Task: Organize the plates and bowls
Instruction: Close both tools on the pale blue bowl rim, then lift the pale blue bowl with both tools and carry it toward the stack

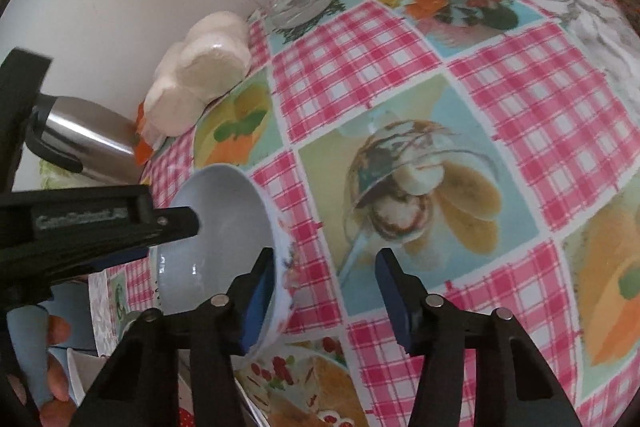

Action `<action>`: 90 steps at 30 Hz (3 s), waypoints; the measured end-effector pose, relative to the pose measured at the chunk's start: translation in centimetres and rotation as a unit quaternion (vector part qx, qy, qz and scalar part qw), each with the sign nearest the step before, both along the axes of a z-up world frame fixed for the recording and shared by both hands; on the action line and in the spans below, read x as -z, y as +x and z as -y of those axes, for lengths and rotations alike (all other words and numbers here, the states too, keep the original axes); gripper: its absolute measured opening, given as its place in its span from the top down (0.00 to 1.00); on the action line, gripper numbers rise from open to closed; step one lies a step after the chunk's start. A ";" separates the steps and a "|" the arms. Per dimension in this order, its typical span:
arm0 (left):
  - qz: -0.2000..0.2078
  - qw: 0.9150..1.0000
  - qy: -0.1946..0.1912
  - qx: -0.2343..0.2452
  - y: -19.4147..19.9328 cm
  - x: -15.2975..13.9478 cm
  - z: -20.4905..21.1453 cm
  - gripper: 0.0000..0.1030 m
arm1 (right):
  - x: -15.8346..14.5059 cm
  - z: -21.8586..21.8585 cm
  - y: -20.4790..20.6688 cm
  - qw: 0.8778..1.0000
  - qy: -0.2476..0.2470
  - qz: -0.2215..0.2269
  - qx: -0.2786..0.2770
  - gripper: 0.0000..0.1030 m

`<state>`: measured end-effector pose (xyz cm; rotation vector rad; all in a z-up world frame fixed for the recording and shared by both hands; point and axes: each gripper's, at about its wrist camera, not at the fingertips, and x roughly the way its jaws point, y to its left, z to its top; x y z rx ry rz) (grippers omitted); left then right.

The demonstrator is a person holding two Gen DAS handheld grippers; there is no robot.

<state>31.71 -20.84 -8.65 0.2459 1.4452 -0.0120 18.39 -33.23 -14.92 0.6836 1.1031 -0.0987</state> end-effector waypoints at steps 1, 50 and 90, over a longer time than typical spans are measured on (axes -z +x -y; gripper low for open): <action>-0.002 1.000 0.004 -0.001 0.1 0.2 0.0 0.43 | 0.0 -0.1 0.2 1.000 0.000 0.001 -0.001 0.49; -0.002 0.998 -0.062 0.032 -3.0 2.8 2.1 0.73 | 0.5 2.6 -1.1 0.998 0.067 -0.009 0.017 0.86; 0.222 0.949 -0.223 -0.012 -13.5 -12.5 -12.3 0.73 | -14.7 -7.6 -4.9 0.990 -0.009 0.115 -0.086 0.85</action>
